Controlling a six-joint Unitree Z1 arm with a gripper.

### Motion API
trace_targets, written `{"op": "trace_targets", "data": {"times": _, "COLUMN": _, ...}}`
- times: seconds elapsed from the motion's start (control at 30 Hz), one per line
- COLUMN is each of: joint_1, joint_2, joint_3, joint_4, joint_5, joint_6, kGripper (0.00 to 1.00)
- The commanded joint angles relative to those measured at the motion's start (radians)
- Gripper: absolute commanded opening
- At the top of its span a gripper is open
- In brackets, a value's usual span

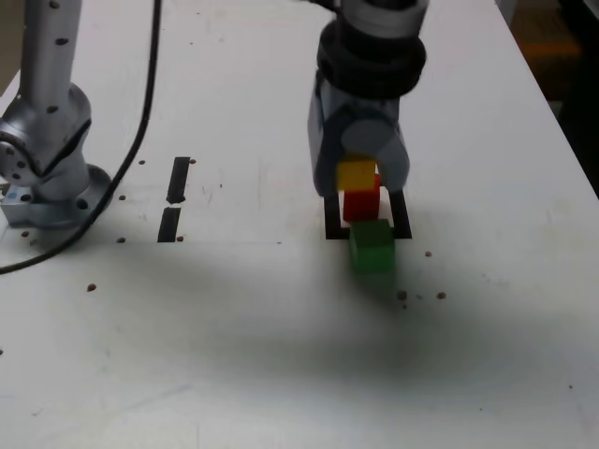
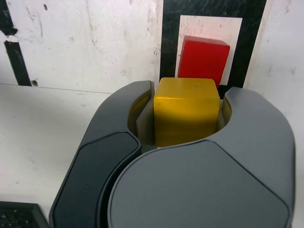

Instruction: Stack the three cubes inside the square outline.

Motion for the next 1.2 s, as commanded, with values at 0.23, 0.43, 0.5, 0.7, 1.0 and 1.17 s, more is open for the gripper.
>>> {"op": "trace_targets", "data": {"times": 0.23, "joint_1": 0.033, "joint_2": 0.013, "joint_3": 0.048, "joint_4": -0.071, "joint_5": 0.000, "joint_6": 0.022, "kGripper": 0.22}}
{"op": "trace_targets", "data": {"times": 0.43, "joint_1": 0.053, "joint_2": 0.009, "joint_3": 0.082, "joint_4": -0.099, "joint_5": 0.002, "joint_6": 0.029, "kGripper": 0.24}}
{"op": "trace_targets", "data": {"times": 0.5, "joint_1": 0.055, "joint_2": 0.010, "joint_3": 0.083, "joint_4": -0.107, "joint_5": 0.002, "joint_6": 0.032, "kGripper": 0.25}}
{"op": "trace_targets", "data": {"times": 0.7, "joint_1": 0.063, "joint_2": 0.012, "joint_3": 0.086, "joint_4": -0.117, "joint_5": 0.008, "joint_6": 0.035, "kGripper": 0.30}}
{"op": "trace_targets", "data": {"times": 1.0, "joint_1": 0.069, "joint_2": 0.018, "joint_3": 0.086, "joint_4": -0.115, "joint_5": 0.000, "joint_6": 0.050, "kGripper": 0.47}}
{"op": "trace_targets", "data": {"times": 1.17, "joint_1": 0.069, "joint_2": 0.020, "joint_3": 0.085, "joint_4": -0.115, "joint_5": -0.008, "joint_6": 0.057, "kGripper": 0.73}}
